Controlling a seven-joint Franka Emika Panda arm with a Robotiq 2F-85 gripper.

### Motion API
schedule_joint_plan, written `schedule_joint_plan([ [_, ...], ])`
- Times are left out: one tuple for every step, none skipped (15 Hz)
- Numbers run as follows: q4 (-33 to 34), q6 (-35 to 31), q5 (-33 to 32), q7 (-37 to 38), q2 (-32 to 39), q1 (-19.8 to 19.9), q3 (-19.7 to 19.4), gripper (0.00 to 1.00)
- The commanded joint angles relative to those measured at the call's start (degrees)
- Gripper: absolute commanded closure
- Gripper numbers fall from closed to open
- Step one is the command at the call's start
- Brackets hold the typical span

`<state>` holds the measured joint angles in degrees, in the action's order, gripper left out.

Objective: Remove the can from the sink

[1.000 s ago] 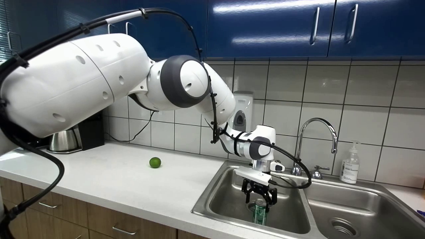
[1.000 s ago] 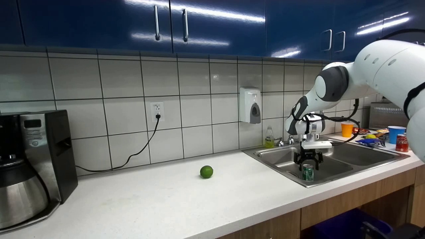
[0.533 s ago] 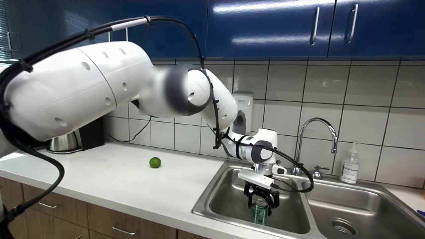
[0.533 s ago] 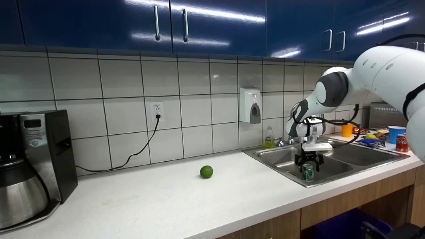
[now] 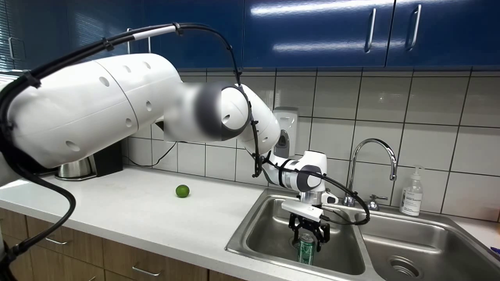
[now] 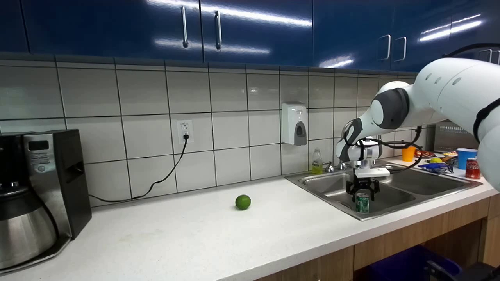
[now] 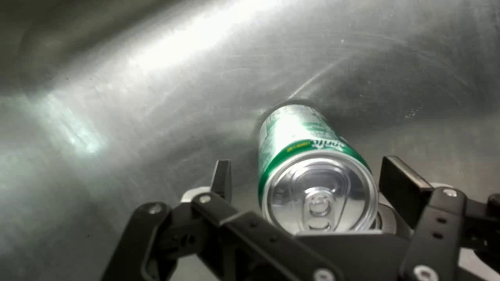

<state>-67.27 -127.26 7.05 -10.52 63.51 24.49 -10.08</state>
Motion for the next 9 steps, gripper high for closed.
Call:
schedule_joint_plan([
  [3.3,1.8,-0.9,0.6,1.4,1.1,1.2,0.32],
  [3.4,1.8,-0.9,0.5,1.4,1.1,1.2,0.42],
  [3.6,1.8,-0.9,0.6,1.5,1.1,1.2,0.49],
  [3.7,1.7,-0.9,0.6,1.6,1.1,1.2,0.58],
  [3.8,1.8,-0.9,0.7,1.6,1.1,1.3,0.62],
  [3.8,1.9,-0.9,0.7,1.7,1.1,1.3,0.62],
  [3.6,2.0,-0.9,0.8,1.4,1.0,1.2,0.62],
  [2.7,1.8,0.2,0.3,0.8,0.2,0.2,0.62],
  [1.9,2.1,0.3,0.2,-0.1,0.1,0.3,0.62],
])
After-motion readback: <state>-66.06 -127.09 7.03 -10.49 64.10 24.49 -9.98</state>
